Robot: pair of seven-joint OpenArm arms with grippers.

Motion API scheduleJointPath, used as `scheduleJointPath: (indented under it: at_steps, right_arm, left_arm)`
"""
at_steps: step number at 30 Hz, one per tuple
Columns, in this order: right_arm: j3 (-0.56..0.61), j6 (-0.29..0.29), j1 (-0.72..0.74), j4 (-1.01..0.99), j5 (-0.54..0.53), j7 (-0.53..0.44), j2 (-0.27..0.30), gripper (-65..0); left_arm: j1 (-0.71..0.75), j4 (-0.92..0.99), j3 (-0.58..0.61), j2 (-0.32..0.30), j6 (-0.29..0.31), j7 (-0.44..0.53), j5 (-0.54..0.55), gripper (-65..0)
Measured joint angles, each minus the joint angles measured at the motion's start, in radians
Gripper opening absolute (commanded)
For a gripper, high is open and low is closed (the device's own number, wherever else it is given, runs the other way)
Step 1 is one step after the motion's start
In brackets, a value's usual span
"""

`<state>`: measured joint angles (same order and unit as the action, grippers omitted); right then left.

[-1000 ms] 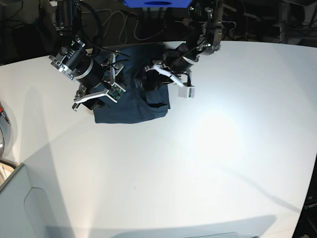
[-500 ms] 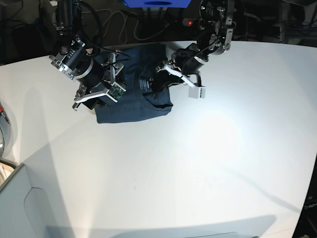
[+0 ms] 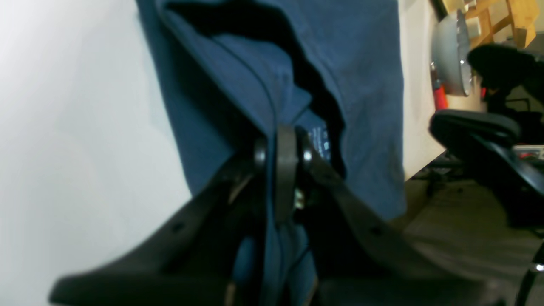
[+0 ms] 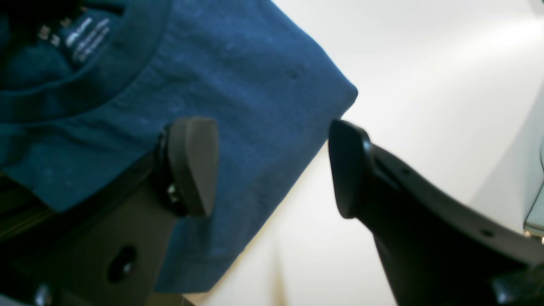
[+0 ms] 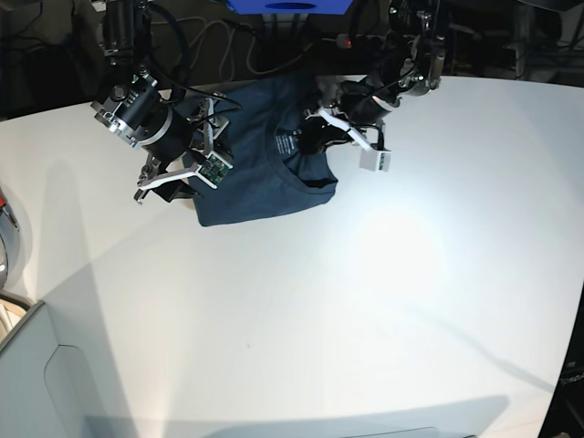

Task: Fold the T-shirt properly
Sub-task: 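Press and smooth the folded shirt with the left gripper near the collar, then push the folded shirt with the left gripper to square it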

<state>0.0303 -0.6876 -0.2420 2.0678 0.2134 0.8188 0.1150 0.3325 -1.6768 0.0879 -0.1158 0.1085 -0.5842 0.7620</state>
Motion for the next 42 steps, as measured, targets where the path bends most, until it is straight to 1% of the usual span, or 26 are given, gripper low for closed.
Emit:
scheduleJointPath:
  at_steps: [4, 6, 8, 12, 13, 14, 16, 18, 20, 23, 25, 28, 34, 35, 36, 41, 42]
  right_arm:
    - [0.000, 0.000, 0.000, 0.000, 0.000, 0.000, -0.002, -26.0]
    - [0.000, 0.000, 0.000, 0.000, 0.000, 0.000, -0.002, -26.0]
    - [0.000, 0.000, 0.000, 0.000, 0.000, 0.000, -0.002, -26.0]
    - [0.000, 0.000, 0.000, 0.000, 0.000, 0.000, -0.002, -26.0]
    - [0.000, 0.000, 0.000, 0.000, 0.000, 0.000, -0.002, -26.0]
    - [0.000, 0.000, 0.000, 0.000, 0.000, 0.000, -0.002, -26.0]
    - [0.000, 0.000, 0.000, 0.000, 0.000, 0.000, -0.002, -26.0]
    - [0.000, 0.000, 0.003, 0.000, 0.000, 0.000, -0.002, -26.0]
    - [0.000, 0.000, 0.004, 0.000, 0.000, 0.000, -0.002, -25.9]
    - [0.000, 0.000, 0.006, -0.001, 0.000, 0.000, -0.002, -25.9]
    - [0.000, 0.000, 0.005, -0.001, 0.001, 0.001, -0.002, -25.9]
    - [0.001, 0.000, 0.006, -0.001, 0.000, -0.003, -0.002, -25.9]
    - [0.001, 0.000, 0.005, -0.001, 0.000, 0.000, -0.002, -25.9]
    - [0.001, 0.000, 0.006, -0.001, 0.000, 0.000, -0.002, -25.9]
    - [0.001, 0.000, 0.006, -0.001, 0.000, 0.000, -0.002, -25.9]
    - [-0.002, 0.000, 0.006, -0.001, 0.000, 0.000, -0.002, -25.9]
    - [-0.002, 0.000, 0.006, -0.001, 0.001, 0.000, -0.002, -25.9]
  left_arm:
    - [-0.002, 0.048, 0.000, 0.005, 0.000, 0.003, -0.049, -65.0]
    - [0.001, 0.057, 0.000, 0.005, 0.000, 0.004, -0.056, -64.9]
    - [0.000, 0.056, 0.000, 0.005, 0.000, 0.004, -0.055, -56.6]
    - [0.013, 0.029, 0.000, 0.005, 0.005, 0.004, -0.048, -36.3]
    - [0.018, 0.013, 0.000, 0.005, 0.005, 0.004, -0.052, -32.1]
    - [0.022, -0.003, 0.001, 0.005, 0.002, 0.002, -0.054, -29.4]
    - [0.040, -0.048, -0.002, 0.004, -0.007, 0.004, -0.065, -28.3]
    - [0.071, -0.098, -0.010, 0.002, -0.002, 0.006, -0.059, -28.3]
    - [0.091, -0.106, -0.051, 0.012, 0.003, -0.001, -0.057, -28.2]
    - [0.103, -0.084, -0.106, 0.010, 0.000, 0.006, -0.062, -28.2]
    - [0.100, -0.037, -0.115, 0.006, -0.003, 0.020, -0.064, -28.2]
    - [0.092, -0.008, -0.109, 0.008, 0.010, 0.031, -0.042, -28.2]
    - [0.051, 0.049, -0.104, 0.055, 0.019, 0.031, -0.040, -28.6]
    - [0.044, 0.053, -0.103, 0.056, 0.021, 0.026, -0.039, -30.3]
    - [0.038, 0.056, -0.103, 0.063, 0.020, 0.019, -0.040, -34.4]
    - [0.020, 0.090, -0.106, 0.066, 0.013, 0.021, -0.048, -62.5]
    - [0.005, 0.101, -0.106, 0.066, 0.018, 0.019, -0.043, -65.0]
